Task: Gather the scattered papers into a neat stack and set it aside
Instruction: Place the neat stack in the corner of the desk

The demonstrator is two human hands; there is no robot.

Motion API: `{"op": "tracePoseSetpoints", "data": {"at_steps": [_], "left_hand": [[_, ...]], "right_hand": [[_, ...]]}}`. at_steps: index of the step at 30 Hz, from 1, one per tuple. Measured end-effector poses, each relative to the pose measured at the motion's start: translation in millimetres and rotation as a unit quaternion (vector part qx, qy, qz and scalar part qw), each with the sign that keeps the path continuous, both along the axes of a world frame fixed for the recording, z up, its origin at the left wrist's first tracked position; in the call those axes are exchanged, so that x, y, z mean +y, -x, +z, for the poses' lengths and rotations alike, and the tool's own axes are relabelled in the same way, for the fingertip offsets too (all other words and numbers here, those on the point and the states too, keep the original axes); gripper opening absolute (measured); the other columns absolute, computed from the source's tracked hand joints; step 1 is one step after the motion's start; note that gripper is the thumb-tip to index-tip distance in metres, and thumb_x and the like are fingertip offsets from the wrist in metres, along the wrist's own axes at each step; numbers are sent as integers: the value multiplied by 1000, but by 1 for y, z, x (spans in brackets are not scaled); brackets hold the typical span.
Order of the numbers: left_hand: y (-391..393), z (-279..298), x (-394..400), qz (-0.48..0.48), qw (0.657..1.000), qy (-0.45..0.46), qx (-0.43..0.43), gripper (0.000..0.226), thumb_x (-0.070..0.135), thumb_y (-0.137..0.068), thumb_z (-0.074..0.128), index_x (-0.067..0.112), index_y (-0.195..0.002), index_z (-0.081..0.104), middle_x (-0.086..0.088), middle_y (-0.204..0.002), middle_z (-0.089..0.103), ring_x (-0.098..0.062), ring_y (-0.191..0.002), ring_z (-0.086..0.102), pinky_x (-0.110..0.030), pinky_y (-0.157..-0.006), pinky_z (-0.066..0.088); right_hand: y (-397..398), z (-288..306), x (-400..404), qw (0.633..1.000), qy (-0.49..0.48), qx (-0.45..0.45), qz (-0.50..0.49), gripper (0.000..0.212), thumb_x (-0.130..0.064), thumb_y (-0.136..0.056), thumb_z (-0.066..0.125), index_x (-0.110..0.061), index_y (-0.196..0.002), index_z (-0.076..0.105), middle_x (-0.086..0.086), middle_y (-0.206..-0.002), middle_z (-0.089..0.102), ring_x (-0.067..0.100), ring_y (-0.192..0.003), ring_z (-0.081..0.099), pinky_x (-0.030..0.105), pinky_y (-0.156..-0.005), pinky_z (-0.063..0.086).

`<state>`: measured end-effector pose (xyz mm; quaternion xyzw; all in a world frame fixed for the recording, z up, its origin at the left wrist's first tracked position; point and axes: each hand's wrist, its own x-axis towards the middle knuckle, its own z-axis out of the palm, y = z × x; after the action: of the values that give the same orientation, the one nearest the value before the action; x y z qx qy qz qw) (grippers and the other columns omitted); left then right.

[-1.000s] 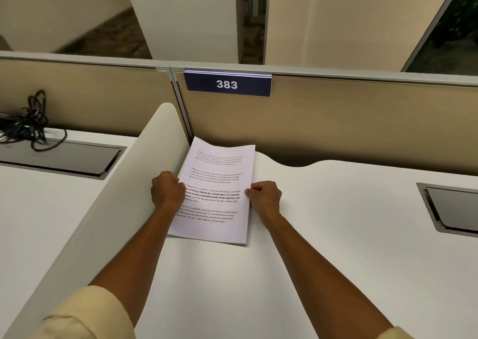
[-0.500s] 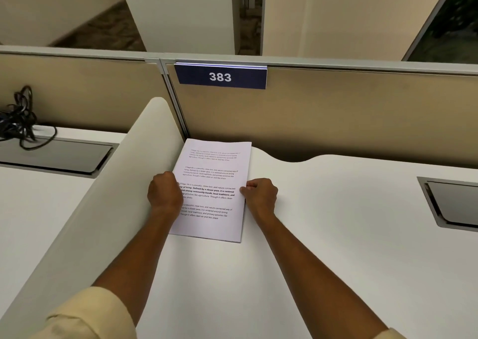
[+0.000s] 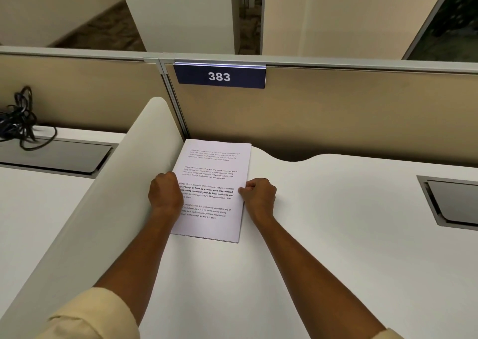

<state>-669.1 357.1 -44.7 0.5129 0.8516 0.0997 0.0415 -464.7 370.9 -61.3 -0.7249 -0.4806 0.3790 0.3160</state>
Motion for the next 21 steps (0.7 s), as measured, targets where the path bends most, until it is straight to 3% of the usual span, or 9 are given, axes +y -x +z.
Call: {"op": "tracePoseSetpoints", "data": {"at_steps": [3,7,12,17,21], "left_hand": [[-3,0,-3,-5,1000,-12,-8,16,-2,-89,54,-6,-102,61,-27,-104,64,-43,-99,62,-46,-81,51],[-8,-1,-10,-21,999,-38,-32,19,0,-89,51,-7,-106,57,-29,-106,63,-45,-100,59,-47,-83,48],[-21,1,-27,-60,995,-59,-47,22,9,-89,57,-6,-105,60,-28,-103,66,-44,-98,62,-44,-83,49],[-27,-4,-43,-66,995,-17,-69,36,25,-93,54,-1,-118,57,-22,-116,62,-38,-113,56,-43,-93,45],[-24,-11,-51,-79,994,10,-76,41,31,-95,53,0,-121,56,-20,-121,61,-36,-117,54,-42,-99,43]], "right_hand": [[0,-3,-2,1000,-8,-24,12,19,-23,-82,75,-6,-82,68,6,-82,69,22,-75,60,25,-71,42],[-3,-3,-10,999,-11,-36,27,20,-24,-83,74,-4,-86,69,6,-84,69,17,-72,53,23,-70,37],[-4,4,-20,997,-11,-52,63,26,-21,-86,70,-14,-76,47,0,-75,50,19,-68,44,20,-61,32],[-2,11,-31,995,-4,-55,89,25,-15,-86,65,-14,-75,42,2,-80,48,20,-73,42,24,-67,32],[-1,15,-38,992,-9,-73,101,48,-11,-86,61,-26,-58,25,1,-77,46,20,-74,42,22,-67,31]]}}
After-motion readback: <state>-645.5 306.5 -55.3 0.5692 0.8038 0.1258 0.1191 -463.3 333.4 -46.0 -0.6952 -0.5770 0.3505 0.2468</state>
